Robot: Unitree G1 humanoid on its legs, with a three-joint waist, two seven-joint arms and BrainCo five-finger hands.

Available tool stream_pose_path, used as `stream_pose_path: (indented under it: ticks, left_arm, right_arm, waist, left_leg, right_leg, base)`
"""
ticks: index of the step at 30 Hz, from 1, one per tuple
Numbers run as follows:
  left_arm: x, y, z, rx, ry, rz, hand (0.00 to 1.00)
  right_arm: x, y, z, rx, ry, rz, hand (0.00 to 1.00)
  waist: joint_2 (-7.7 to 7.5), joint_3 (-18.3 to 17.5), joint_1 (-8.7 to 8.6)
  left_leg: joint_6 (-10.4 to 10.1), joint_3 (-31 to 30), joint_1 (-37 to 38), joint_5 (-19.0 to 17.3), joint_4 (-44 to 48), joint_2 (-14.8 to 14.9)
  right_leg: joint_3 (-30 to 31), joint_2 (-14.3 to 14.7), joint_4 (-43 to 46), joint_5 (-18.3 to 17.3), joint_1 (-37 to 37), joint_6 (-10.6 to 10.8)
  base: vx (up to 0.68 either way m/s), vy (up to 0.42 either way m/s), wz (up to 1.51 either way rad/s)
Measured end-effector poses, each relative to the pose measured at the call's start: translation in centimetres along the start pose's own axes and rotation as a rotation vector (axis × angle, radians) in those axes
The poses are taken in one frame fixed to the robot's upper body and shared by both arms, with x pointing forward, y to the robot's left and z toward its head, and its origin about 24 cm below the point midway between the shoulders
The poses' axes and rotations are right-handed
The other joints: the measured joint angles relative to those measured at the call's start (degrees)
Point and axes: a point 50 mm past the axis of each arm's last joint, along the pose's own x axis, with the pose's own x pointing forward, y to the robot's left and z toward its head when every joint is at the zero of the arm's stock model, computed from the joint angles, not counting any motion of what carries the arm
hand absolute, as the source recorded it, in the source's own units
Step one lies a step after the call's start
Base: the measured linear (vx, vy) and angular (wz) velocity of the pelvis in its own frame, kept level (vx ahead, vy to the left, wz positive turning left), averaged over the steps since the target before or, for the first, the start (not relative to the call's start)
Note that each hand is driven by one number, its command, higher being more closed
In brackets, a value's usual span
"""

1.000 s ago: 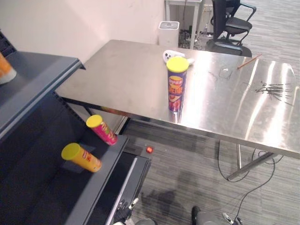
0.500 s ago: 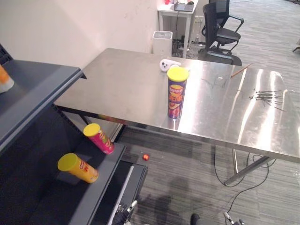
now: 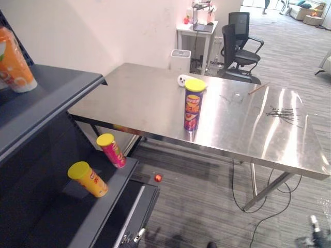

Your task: Put the gum and the chips on the shelf.

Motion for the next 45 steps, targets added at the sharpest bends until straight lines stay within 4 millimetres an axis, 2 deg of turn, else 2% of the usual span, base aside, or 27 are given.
stream_pose_path:
  ticks: [2,5,9,12,17,22,27,32,34,40,45]
  left_arm:
    - [-0.1,0.0,0.0,0.011,0.000,-0.006,0.00]
    - [0.0,-0.5,0.5,0.024,-0.011,-0.025,0.00]
    - [0.1,-0.9,1.0,0.027,-0.026,-0.038,0.00]
    - [0.2,-0.9,1.0,0.028,-0.019,-0.038,0.00]
    - [0.2,-0.7,1.2,0.053,-0.022,-0.021,0.00]
    - [0.3,-0.2,1.4,0.082,-0.023,-0.017,0.00]
    - [0.2,0.3,1.3,0.140,-0.008,-0.018,0.00]
    - [0.0,0.8,0.8,0.165,0.015,-0.008,0.00]
    - [0.0,0.7,0.8,0.169,0.015,-0.011,0.00]
    - [0.0,0.6,0.7,0.176,0.019,-0.018,0.00]
    - [0.0,0.5,0.9,0.188,0.012,-0.024,0.00]
  right_arm:
    - [0.6,2.6,4.0,0.051,-0.166,0.100,0.00]
    - [0.1,5.9,7.7,0.109,-0.319,0.211,0.00]
    - [-1.5,9.2,10.7,0.129,-0.463,0.353,0.00]
    - [-2.7,11.2,11.8,0.075,-0.539,0.458,0.00]
    - [-3.1,13.3,11.7,0.020,-0.526,0.589,0.00]
    - [-3.7,17.3,10.1,-0.111,-0.419,0.843,0.00]
    - [-2.8,18.3,8.3,-0.203,-0.323,0.893,0.00]
    - [-3.2,19.7,7.2,-0.249,-0.277,0.968,0.00]
    - [-3.6,20.8,6.9,-0.264,-0.264,1.009,0.00]
    - [-4.4,23.5,6.8,-0.298,-0.290,1.091,0.00]
    - [-4.6,25.3,7.3,-0.291,-0.300,1.118,0.00]
  waist:
    - [0.08,-0.4,-0.02]
    - [-0.17,-0.6,-0.06]
    - [-1.28,-0.6,-0.07]
    - [-1.86,-0.5,-0.11]
    - [-1.83,-0.3,-0.38]
    - [-1.49,0.0,-0.42]
    - [-0.57,0.6,-0.13]
    - [-0.26,0.9,-0.16]
    - [-0.11,1.3,-0.07]
    - [0.83,3.2,0.52]
    - [0.59,3.8,0.88]
  left_leg:
    - [0.1,0.5,0.0,-0.1,0.0,0.2]
    - [0.1,0.8,0.0,-0.1,0.4,0.2]
    - [0.2,0.8,0.0,-0.2,0.5,0.0]
    - [0.3,0.8,-0.1,-0.4,0.4,-0.3]
    - [0.5,-1.1,-0.8,-0.5,-0.1,-1.4]
    - [0.9,-3.8,-1.9,-0.3,0.0,-2.7]
    - [1.2,-5.7,-2.7,-0.1,0.0,-3.1]
    - [1.3,-8.4,-2.8,0.0,0.2,-3.3]
    - [1.4,-8.8,-2.8,0.1,0.3,-3.3]
    - [2.0,-10.2,-3.1,0.5,0.2,-3.8]
    - [2.4,-11.8,-4.0,0.8,0.3,-4.4]
  right_leg:
    - [0.0,0.1,-0.1,0.5,0.0,0.4]
    - [0.1,0.3,-0.2,0.7,0.0,0.4]
    - [0.2,0.2,-0.7,0.8,-0.1,0.4]
    - [0.5,0.1,-1.1,0.9,-0.1,0.6]
    - [0.2,-0.4,-2.1,1.4,-0.1,1.3]
    - [-0.6,-0.9,-3.9,2.4,0.0,1.6]
    - [-2.1,-1.4,-4.0,2.5,0.2,1.6]
    - [-4.1,-1.4,-4.6,2.5,1.5,1.6]
    - [-4.7,-1.5,-4.9,2.5,1.9,1.6]
    - [-5.5,-1.9,-4.9,2.5,2.2,1.6]
    - [-6.7,-2.3,-4.9,2.5,2.1,1.6]
  base:
    - [0.12,0.033,-0.07]
    - [0.09,0.027,-0.03]
    - [0.06,0.019,-0.02]
    - [0.02,0.017,-0.03]
    - [-0.01,0.014,0.06]
    - [0.00,0.014,0.09]
    - [0.00,0.001,0.17]
    - [0.00,-0.015,0.19]
    - [-0.03,-0.021,0.13]
    - [-0.03,-0.012,0.10]
    - [-0.01,-0.005,0.12]
